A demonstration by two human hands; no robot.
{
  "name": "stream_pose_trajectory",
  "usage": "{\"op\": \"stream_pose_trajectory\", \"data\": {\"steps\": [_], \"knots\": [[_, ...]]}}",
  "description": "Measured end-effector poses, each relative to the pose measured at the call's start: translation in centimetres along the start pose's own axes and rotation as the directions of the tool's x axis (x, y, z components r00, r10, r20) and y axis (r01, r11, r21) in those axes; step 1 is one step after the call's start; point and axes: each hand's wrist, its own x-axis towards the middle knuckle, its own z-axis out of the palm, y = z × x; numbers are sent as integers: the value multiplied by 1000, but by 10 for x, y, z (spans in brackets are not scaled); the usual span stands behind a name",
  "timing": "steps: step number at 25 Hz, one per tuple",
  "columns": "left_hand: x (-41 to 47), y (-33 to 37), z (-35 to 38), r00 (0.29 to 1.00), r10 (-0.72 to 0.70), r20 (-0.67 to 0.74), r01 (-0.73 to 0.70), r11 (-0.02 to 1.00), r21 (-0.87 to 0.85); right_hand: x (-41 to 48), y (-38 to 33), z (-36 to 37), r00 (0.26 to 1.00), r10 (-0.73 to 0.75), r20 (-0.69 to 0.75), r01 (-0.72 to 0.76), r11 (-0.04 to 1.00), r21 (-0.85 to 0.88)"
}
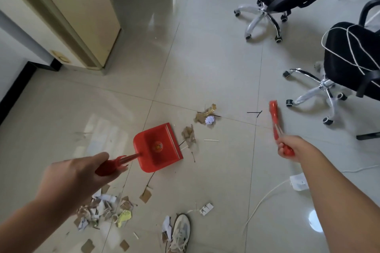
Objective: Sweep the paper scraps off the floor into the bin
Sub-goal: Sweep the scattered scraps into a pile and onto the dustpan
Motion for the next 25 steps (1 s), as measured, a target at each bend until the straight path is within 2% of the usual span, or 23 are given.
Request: {"op": "stream_pose_trajectory", "data": {"steps": [3,6,9,11,15,19,25], "knots": [[5,-13,8,1000,9,-1,-9,1000,-18,2,-8,26,997,-5,71,10,997,-75],[2,-27,5,1000,-3,16,3,999,-39,-19,0,62,991,-29,131,66,955,-288],[-14,-27,-10,999,-43,19,44,999,-26,-56,21,104,972,-83,220,188,835,-517],[-35,-34,-18,998,-53,17,53,998,-42,-86,45,139,956,-102,276,255,755,-604],[-97,-79,-39,999,-49,-4,49,997,-65,-155,100,201,934,-127,334,319,715,-621],[-167,-137,-55,985,-151,-87,151,988,-11,-233,178,251,921,-92,380,346,644,-683],[-258,-211,-60,975,-196,-105,199,980,27,-357,276,333,901,2,435,335,635,-696]]}}
